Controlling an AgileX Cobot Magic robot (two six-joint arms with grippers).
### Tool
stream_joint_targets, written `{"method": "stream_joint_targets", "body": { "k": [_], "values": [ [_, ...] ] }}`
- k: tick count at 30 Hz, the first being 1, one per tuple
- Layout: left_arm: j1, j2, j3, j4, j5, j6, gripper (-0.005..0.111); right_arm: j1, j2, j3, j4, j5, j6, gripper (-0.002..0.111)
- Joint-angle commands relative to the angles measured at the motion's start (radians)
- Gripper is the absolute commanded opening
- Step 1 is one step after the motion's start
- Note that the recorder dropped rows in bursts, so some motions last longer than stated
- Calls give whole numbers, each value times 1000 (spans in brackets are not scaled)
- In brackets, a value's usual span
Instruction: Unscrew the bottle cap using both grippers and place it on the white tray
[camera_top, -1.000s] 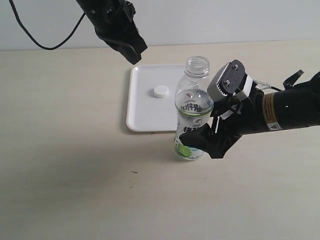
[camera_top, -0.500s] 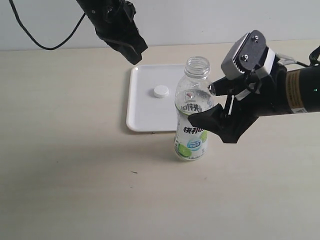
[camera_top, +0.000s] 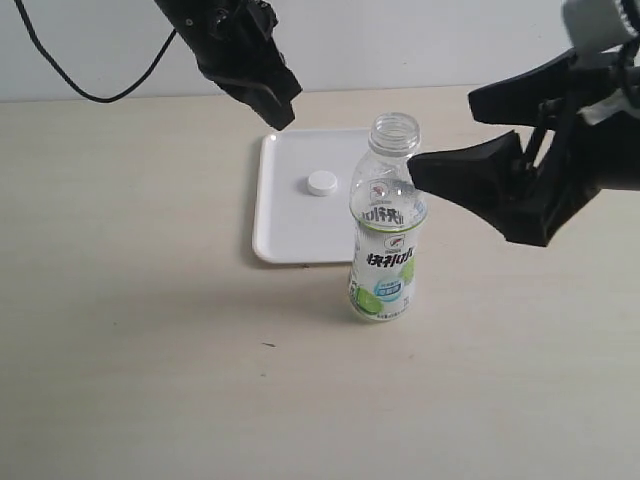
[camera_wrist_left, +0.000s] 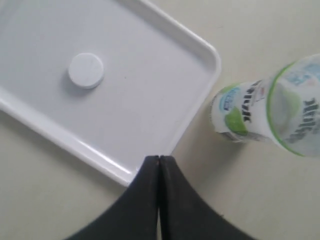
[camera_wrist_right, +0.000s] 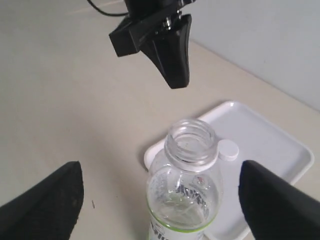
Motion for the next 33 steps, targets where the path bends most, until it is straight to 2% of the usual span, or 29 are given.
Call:
{"method": "stream_joint_targets", "body": {
  "k": [1, 5, 9, 11, 15, 19, 24, 33],
  "values": [
    [2, -79, 81, -137, -61, 86, 0, -5, -154, 56, -5, -4, 75, 80],
    [2, -183, 216, -224, -138, 198, 0, -5, -285, 121, -5, -4, 126, 80],
    [2, -333, 412, -302, -303, 275, 0, -5, -371, 187, -5, -20, 196, 80],
    [2, -400, 521, -389, -383, 340, 0, -5, -392, 217, -5, -48, 203, 80],
    [2, -571, 779, -697, -504, 600, 0, -3, -401, 254, -5, -125, 203, 80],
    [2, -737, 990, -934, -526, 852, 0, -3, -399, 277, -5, -199, 211, 80],
    [2, -971, 1207, -1036, -537, 925, 0, -3, -399, 293, -5, -233, 211, 80],
    [2, -1409, 1491, -1298, -549, 1089, 0, -3, -399, 313, 69, -273, 264, 80]
  ]
}}
